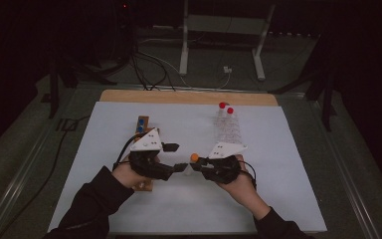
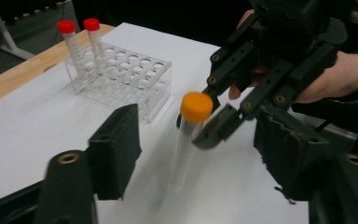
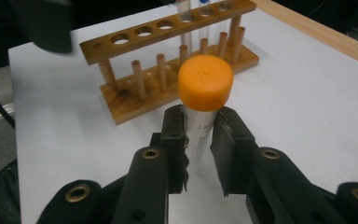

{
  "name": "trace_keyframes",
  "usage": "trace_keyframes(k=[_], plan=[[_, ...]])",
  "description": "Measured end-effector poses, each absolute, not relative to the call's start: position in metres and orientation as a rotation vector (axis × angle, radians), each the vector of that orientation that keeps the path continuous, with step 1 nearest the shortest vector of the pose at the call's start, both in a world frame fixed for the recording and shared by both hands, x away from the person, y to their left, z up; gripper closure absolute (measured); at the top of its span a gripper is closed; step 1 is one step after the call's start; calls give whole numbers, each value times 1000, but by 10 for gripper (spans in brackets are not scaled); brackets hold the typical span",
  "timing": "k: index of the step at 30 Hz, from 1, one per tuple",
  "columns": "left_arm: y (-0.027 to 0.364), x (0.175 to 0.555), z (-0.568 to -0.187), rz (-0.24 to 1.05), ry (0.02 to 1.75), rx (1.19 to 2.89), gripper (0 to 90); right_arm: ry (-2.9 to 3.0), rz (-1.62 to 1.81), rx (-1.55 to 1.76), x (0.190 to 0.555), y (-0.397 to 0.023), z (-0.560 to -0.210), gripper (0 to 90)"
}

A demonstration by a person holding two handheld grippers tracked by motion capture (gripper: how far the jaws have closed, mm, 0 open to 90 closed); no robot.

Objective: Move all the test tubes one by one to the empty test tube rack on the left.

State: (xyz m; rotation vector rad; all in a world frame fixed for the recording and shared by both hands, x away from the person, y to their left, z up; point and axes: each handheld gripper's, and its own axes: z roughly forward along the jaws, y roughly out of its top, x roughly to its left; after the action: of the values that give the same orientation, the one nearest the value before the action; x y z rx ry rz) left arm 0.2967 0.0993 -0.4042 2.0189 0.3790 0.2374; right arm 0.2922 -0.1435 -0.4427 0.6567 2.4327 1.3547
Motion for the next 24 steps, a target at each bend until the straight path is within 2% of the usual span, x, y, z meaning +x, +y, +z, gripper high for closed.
trace_keyframes(k=[17, 24], plan=[[71, 304, -414, 245, 336, 2069, 685, 2437, 1385, 651, 287, -143, -441, 749], [72, 304, -413, 256, 325, 2070, 715, 2439, 1389, 641, 288, -144, -441, 743]])
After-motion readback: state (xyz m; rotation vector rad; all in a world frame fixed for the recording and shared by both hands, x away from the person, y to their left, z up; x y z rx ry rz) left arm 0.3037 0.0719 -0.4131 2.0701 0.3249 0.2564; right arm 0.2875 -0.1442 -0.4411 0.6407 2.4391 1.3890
